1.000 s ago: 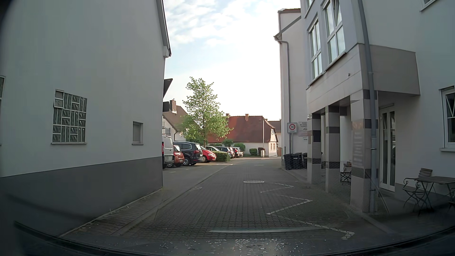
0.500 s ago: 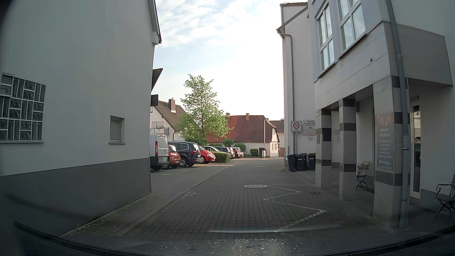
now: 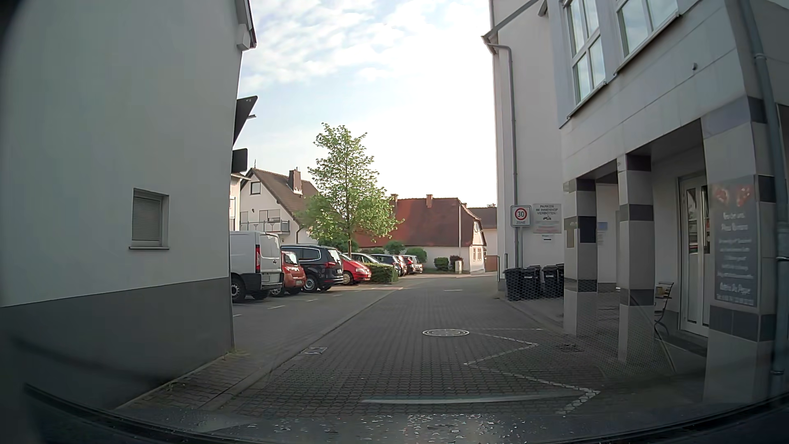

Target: Follow the waypoints while adhering to traffic rules and regulations

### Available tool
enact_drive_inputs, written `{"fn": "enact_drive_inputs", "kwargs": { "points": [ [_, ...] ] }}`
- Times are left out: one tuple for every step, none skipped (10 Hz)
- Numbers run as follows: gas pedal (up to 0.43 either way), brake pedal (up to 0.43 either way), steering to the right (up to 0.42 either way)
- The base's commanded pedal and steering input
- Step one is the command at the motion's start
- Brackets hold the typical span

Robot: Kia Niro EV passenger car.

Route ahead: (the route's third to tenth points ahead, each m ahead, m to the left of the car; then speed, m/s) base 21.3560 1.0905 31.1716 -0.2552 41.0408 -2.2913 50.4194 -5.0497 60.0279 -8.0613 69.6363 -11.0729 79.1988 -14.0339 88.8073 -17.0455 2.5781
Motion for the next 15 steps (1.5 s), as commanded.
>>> {"fn": "enact_drive_inputs", "kwargs": {
  "points": [
    [0.0,0.0,-0.005],
    [0.0,0.0,-0.006],
    [0.0,0.0,-0.008],
    [0.0,0.0,-0.009],
    [0.0,0.0,-0.009],
    [0.0,0.0,-0.009],
    [0.0,0.0,-0.009],
    [0.0,0.0,-0.009],
    [0.0,0.0,-0.009],
    [0.0,0.0,-0.009],
    [0.0,0.0,-0.009],
    [0.0,0.0,-0.009],
    [0.0,0.0,-0.009],
    [0.0,0.0,-0.009],
    [0.0,0.0,-0.009]
  ]
}}
